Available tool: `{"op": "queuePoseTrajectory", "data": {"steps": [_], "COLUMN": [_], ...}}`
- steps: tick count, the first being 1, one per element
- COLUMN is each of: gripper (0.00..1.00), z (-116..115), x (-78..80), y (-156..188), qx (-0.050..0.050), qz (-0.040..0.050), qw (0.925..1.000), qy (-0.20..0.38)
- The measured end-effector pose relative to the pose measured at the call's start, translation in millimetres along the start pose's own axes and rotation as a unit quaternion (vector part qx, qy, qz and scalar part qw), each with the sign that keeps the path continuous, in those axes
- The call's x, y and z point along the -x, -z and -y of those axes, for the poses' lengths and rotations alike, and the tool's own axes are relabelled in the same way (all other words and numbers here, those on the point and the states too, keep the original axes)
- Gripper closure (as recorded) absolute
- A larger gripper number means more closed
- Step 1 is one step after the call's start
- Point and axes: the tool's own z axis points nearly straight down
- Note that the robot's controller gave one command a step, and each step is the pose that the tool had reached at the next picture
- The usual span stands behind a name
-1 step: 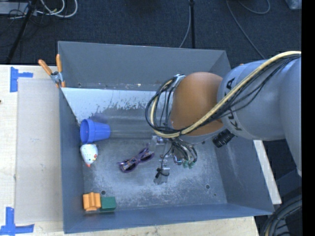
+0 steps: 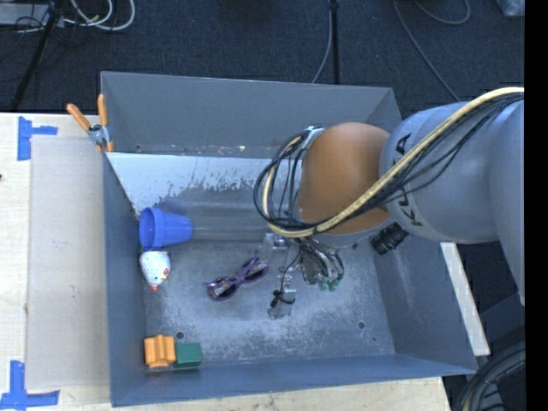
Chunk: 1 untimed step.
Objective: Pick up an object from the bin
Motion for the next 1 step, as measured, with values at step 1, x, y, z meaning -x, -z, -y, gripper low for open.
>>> {"op": "queuePoseTrajectory", "data": {"steps": [1], "gripper": [0.0], "z": [-11.0], "x": [24.4], "y": [-31.6], "qx": [0.0], "qz": [0.0029], "qw": [0.9997], "qy": [0.023]}}
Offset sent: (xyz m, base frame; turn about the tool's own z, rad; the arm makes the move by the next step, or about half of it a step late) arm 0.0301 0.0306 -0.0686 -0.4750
